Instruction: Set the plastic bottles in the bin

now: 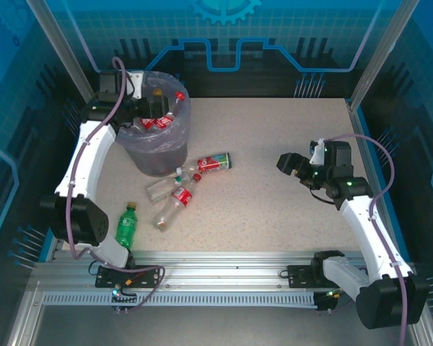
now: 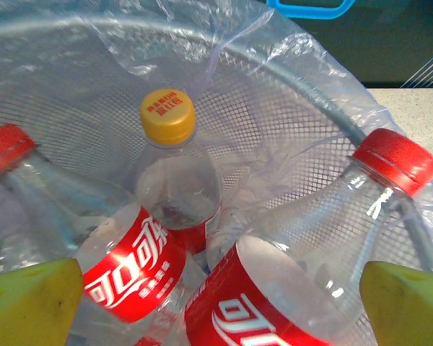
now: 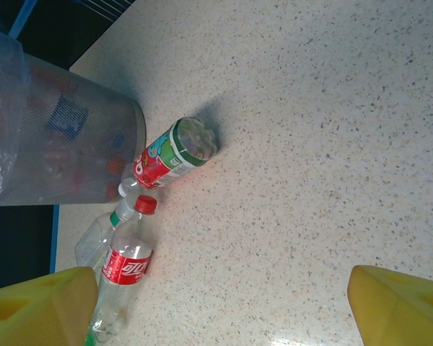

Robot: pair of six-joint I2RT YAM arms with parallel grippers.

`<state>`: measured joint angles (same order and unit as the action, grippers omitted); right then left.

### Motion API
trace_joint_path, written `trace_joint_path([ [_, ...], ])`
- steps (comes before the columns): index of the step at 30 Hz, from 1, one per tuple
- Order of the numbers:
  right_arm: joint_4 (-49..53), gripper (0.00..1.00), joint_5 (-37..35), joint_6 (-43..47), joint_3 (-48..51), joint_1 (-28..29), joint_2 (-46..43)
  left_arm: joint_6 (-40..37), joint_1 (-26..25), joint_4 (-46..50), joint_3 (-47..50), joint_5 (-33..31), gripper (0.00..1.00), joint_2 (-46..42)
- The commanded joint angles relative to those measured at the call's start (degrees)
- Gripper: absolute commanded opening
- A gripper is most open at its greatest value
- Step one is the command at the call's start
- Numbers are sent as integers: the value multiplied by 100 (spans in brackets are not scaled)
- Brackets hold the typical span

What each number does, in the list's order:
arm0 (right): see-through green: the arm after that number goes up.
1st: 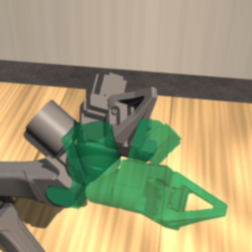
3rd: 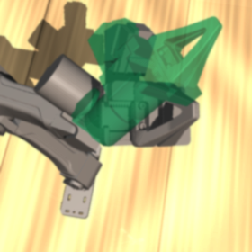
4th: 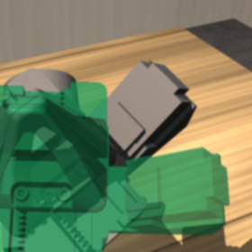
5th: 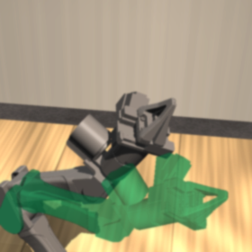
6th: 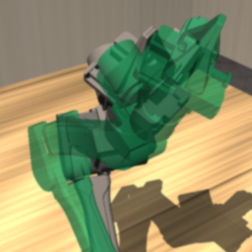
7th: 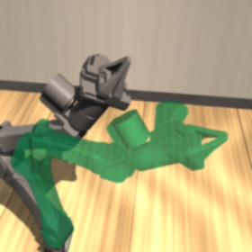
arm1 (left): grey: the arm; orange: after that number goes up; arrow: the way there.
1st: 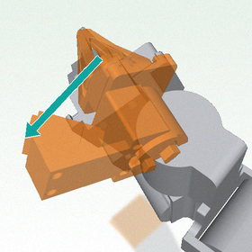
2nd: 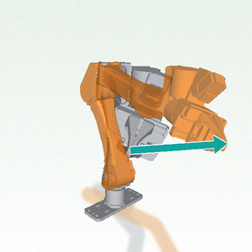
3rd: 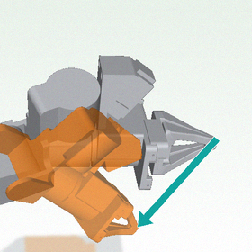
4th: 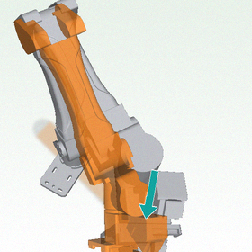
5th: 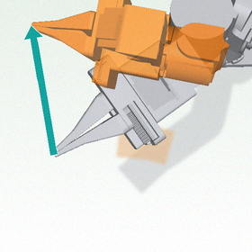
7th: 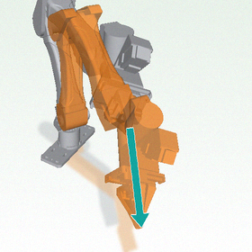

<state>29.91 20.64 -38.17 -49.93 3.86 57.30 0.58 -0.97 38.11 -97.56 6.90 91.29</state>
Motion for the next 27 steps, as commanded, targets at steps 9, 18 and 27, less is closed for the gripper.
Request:
trace_joint_path([
  [9, -143, 91, 19, 262, -306, 62, 217, 334, -1007, 2813, -144, -1502, 99, -2061],
  [18, -167, 91, -1, 268, -281, 48, 318, 1708, -2637, 2349, 2476, -1216, 96, -3094],
  [27, -50, 91, -65, 223, -241, 45, 199, 1648, -2906, 121, 4674, -1118, 97, -2637],
])
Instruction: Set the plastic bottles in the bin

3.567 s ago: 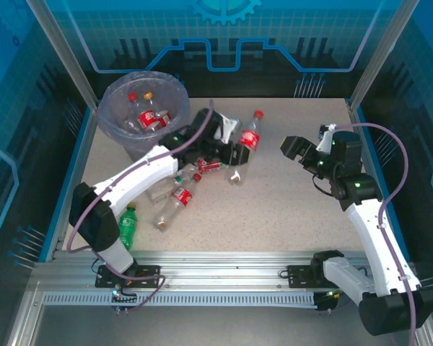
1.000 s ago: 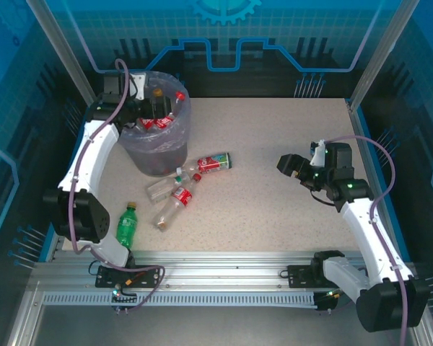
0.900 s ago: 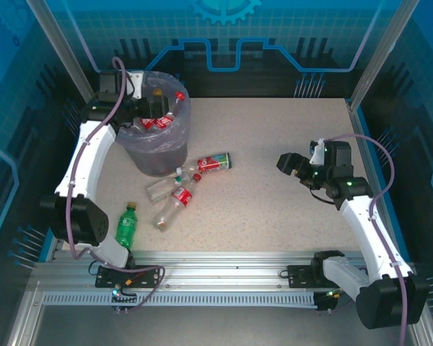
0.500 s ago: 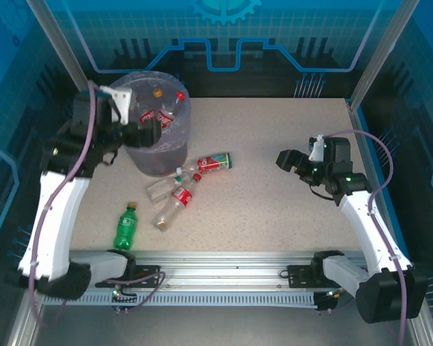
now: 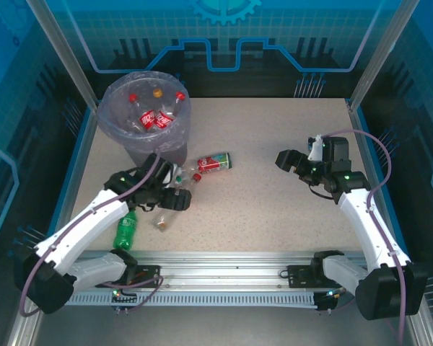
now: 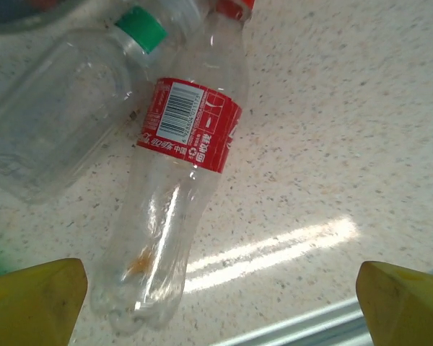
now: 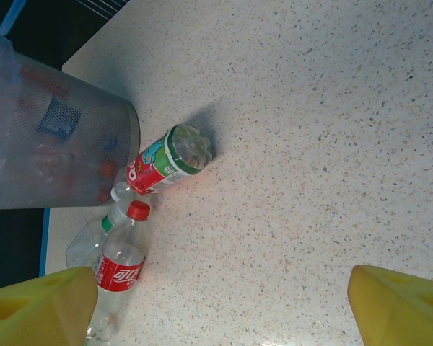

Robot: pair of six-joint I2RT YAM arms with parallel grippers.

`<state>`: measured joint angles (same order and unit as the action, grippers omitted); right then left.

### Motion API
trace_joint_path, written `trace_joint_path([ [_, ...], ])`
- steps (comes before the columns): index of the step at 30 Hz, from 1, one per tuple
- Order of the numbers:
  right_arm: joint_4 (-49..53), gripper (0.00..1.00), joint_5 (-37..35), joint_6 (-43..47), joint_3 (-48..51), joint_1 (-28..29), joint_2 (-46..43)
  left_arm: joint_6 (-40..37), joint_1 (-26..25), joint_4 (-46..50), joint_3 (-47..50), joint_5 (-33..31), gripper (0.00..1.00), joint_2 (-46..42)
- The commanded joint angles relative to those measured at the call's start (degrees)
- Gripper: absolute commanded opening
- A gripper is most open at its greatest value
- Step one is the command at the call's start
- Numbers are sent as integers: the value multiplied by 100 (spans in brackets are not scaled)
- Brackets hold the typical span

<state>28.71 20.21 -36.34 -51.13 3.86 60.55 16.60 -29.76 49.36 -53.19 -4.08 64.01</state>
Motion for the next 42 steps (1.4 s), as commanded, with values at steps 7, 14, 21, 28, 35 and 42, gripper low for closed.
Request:
trace_joint_path([
  [7, 107, 91, -64, 32, -115, 52, -158, 54, -93, -1995, 930, -49, 94, 773],
  [14, 3, 91, 50, -31, -133, 77, -80, 245, -144, -2305, 1000, -297, 87, 1134],
  [21, 11, 91, 12, -40, -136, 82, -105, 544, -226, -2308, 907, -296, 81, 1841],
  [28, 102, 91, 49, -58, -300, 131, -43, 554, -558, -1988, 542, -435, 63, 2099],
  [35, 478, 91, -257, 65, -434, 167, -227, 637, -766, -1700, 15, 31, 54, 1691],
  [42, 400, 91, -215, -22, -466, 168, -194, 410, -766, -1722, -1325, 498, 50, 1290],
])
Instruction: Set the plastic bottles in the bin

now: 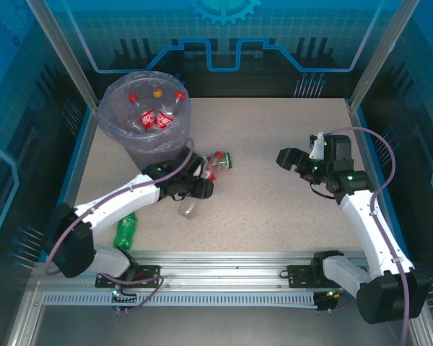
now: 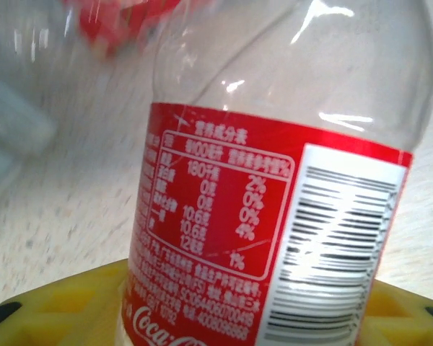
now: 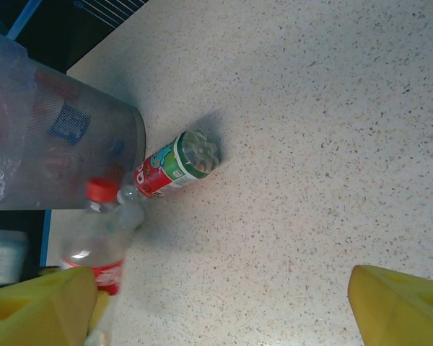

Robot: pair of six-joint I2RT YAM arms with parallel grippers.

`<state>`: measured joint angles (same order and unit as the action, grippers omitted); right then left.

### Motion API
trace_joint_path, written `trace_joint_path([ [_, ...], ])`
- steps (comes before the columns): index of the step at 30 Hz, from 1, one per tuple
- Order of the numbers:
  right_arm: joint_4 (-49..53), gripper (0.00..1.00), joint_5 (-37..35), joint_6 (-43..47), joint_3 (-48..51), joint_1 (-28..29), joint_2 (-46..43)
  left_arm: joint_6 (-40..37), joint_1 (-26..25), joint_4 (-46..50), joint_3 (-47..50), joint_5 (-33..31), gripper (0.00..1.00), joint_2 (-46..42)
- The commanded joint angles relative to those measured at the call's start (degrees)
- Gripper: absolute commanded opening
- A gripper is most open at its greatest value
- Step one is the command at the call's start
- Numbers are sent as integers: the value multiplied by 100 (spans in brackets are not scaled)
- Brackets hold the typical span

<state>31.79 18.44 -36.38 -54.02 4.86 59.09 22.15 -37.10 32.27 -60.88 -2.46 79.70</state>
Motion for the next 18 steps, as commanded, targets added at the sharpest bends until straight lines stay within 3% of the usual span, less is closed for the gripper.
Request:
trace_joint_path([
  [1, 100, 91, -34, -18, -196, 68, -51, -205, -32, 2, -787, 388, 49, -288],
  [9, 104, 91, -94, 17, -207, 67, -187, -633, 292, 157, -2651, 601, 48, -5],
  [15, 57, 91, -21, 61, -241, 67, -135, -849, 1261, 312, -4037, 793, 47, 210],
  [18, 73, 91, -38, 78, -241, 63, -135, -988, 1814, 251, -4375, 569, 49, 219],
])
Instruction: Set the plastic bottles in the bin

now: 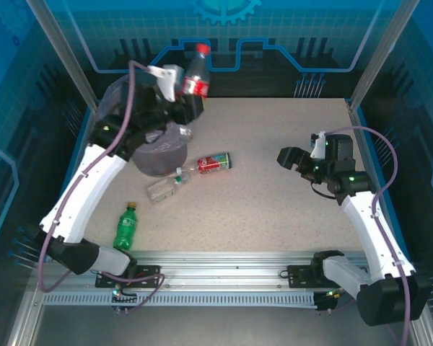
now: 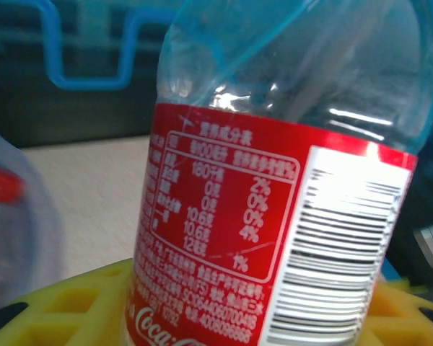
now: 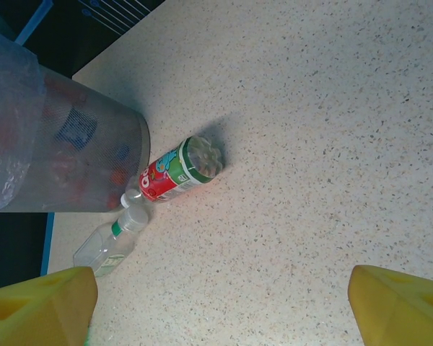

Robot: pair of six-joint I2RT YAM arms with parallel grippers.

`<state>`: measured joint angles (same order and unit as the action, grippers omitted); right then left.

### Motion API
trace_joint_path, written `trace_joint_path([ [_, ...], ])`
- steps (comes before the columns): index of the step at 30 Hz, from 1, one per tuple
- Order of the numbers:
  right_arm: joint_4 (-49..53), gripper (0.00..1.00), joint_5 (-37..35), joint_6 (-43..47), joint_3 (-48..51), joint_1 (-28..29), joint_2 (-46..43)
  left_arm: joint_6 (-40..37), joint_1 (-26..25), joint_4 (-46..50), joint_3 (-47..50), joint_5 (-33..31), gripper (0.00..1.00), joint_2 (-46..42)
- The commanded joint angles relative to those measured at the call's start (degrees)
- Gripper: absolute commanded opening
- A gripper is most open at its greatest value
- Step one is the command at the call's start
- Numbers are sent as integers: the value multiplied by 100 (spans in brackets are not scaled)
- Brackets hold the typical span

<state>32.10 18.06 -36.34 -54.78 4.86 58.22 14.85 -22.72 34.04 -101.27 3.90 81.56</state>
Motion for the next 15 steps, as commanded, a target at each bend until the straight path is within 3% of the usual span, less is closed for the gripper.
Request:
trace_joint_path([
  [1, 45, 91, -7, 74, -156, 64, -56, -282, 607, 58, -413, -116, 49, 44],
  [8, 51, 91, -7, 100, -73, 62, -56, -507, 2215, 412, -768, -217, 49, 642],
  [15, 34, 91, 15, 112, -48, 52, -24, -1294, 2491, 882, -755, -149, 52, 1298],
])
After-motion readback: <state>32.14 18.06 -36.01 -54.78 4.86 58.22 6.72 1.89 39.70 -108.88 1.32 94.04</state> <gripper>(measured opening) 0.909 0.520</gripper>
